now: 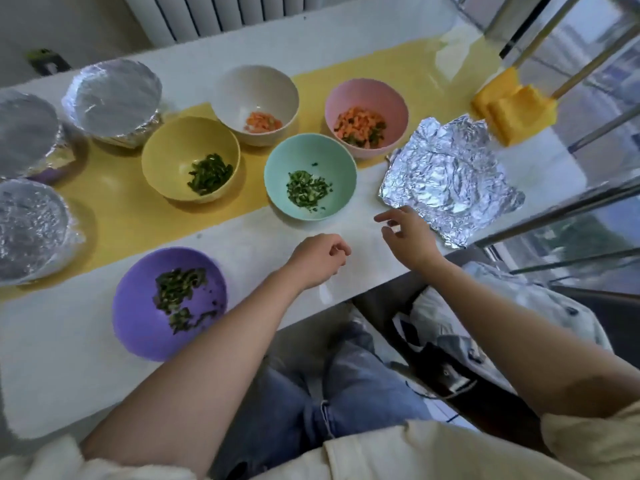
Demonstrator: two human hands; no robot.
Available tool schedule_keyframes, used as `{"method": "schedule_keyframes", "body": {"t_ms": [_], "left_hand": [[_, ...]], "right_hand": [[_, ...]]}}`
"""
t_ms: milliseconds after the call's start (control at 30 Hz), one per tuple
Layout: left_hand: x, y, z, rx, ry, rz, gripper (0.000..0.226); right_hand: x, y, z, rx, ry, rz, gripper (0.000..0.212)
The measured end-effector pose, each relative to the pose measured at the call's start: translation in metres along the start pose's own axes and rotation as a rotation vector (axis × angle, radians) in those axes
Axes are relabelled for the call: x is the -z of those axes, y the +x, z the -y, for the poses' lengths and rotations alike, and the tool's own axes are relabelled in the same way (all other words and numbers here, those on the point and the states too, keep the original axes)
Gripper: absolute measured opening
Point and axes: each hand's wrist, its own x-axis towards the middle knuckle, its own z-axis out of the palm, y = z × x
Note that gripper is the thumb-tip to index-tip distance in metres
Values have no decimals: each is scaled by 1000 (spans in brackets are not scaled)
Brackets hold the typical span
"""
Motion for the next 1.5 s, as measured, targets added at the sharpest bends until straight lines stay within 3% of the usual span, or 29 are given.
{"method": "schedule_keyframes", "body": {"t_ms": [200,367,500,600,667,867,967,1100,1200,1300,1400,1500], "left_hand": [[-31,77,-50,174,-14,50,38],[-46,129,-79,254,23,-207,44],[-52,151,-90,265,-162,-333,51],[-54,160,-95,257,-139,-424,32],[-54,161,-101,203,-78,-426,11],[-38,144,-114,-69,-264,-459,7],[-21,128,-113,-96,-409,-440,24],[7,103,-95,-64,-569,-467,16],[27,76,-80,-41,-572,-492,26],[47,44,-55,-39,-678,-538,39],[65,9,-24,-2,-775,-601,28],[83,-29,14,21,-900,-618,9]], "right_hand": [[34,47,-60,80,-136,126,51],[49,62,-91,170,-150,260,45],[60,67,-103,237,-77,288,42],[68,69,-107,226,10,314,40],[74,70,-109,172,106,275,38],[98,76,-110,-9,260,-109,35],[108,82,-102,-11,256,-231,53],[112,85,-74,-60,254,-229,78],[112,76,-40,-82,416,-110,65],[98,62,-9,-56,511,41,21],[75,43,24,-75,578,164,25],[47,25,57,-64,615,134,30]]}}
